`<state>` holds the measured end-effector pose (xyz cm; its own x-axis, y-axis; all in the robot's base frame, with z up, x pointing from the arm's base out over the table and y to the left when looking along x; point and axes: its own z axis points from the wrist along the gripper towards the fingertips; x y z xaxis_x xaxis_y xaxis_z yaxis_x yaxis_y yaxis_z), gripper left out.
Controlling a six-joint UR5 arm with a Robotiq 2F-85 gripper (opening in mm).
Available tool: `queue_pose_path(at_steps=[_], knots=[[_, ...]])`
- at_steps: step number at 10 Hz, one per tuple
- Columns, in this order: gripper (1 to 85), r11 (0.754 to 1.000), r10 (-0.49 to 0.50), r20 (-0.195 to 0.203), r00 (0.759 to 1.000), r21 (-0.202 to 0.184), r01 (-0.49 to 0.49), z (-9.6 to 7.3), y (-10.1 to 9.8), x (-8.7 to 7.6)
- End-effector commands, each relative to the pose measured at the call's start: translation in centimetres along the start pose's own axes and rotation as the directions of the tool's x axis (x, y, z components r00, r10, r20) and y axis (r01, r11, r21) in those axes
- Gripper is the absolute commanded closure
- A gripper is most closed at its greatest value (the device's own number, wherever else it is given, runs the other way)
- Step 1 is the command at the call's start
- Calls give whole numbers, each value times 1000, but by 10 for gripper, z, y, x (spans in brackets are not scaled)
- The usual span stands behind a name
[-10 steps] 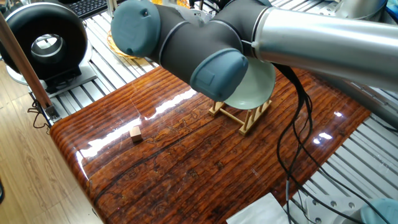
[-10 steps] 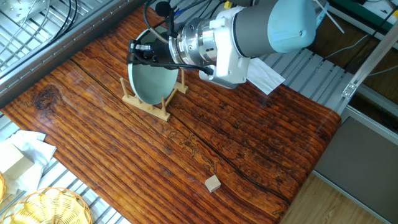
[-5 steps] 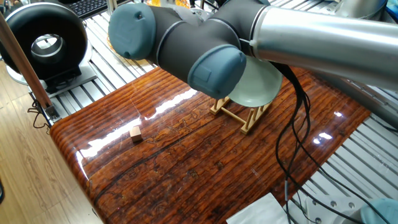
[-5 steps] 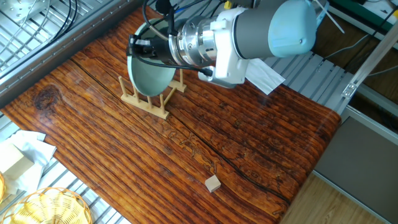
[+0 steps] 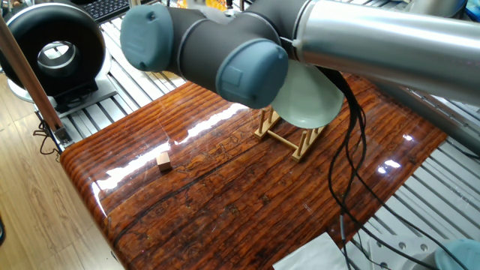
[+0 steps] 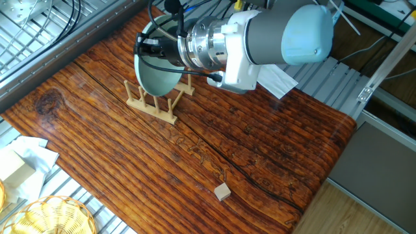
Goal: Put the dish on the dish rack
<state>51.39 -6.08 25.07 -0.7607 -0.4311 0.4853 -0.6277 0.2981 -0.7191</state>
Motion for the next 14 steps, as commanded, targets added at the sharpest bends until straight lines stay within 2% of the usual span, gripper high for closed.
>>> queue_pose_path(at_steps=[1,3,8,9,14], knots=[[847,999,21,-10,1000,-25,-22,-8,7,-7],[847,999,32,-1,999,-26,-32,-15,9,-13],[847,998,33,68,997,-46,-30,-4,14,-27],[847,999,23,81,996,-37,-20,1,11,-27],[847,1000,7,99,995,-31,-4,8,7,-28]])
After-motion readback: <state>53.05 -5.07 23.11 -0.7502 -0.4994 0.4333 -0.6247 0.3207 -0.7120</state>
